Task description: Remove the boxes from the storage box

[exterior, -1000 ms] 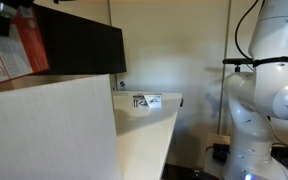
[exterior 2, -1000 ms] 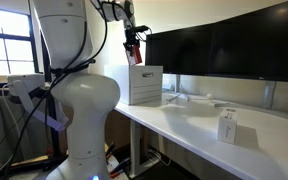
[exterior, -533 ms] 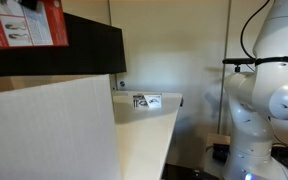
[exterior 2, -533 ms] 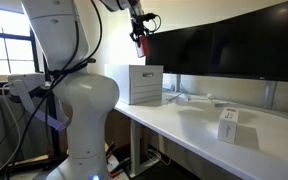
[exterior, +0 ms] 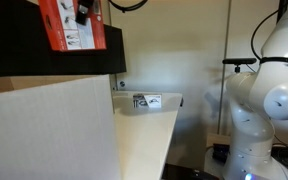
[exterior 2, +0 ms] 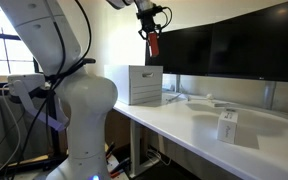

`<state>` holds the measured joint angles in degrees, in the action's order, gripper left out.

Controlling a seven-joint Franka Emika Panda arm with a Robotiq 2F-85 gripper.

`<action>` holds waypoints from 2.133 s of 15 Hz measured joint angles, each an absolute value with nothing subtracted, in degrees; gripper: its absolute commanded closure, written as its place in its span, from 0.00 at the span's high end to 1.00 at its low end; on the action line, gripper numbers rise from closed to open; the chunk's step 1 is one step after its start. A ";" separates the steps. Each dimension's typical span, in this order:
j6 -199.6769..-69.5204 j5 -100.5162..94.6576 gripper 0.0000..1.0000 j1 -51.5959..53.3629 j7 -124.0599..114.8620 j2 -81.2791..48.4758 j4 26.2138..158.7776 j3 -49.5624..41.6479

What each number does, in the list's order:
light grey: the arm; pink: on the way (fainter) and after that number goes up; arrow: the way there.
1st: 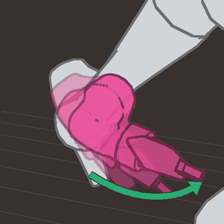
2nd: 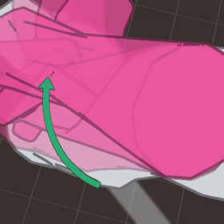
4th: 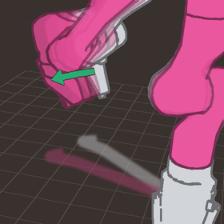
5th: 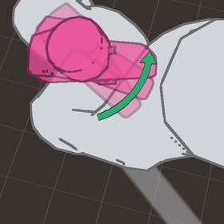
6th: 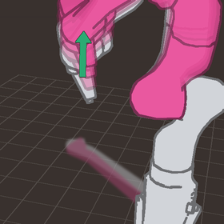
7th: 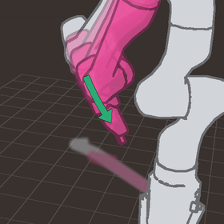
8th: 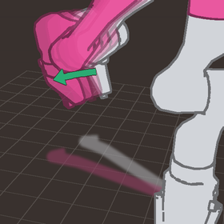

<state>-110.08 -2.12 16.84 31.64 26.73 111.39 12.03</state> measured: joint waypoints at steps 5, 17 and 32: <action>-108.75 -5.32 0.17 15.08 18.12 33.60 120.16 12.05; -111.90 -5.46 0.17 11.24 0.95 45.38 143.71 9.44; -120.56 -13.50 0.17 3.92 11.31 50.35 159.17 -3.88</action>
<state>-120.56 -13.50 3.92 11.31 50.35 159.17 -3.88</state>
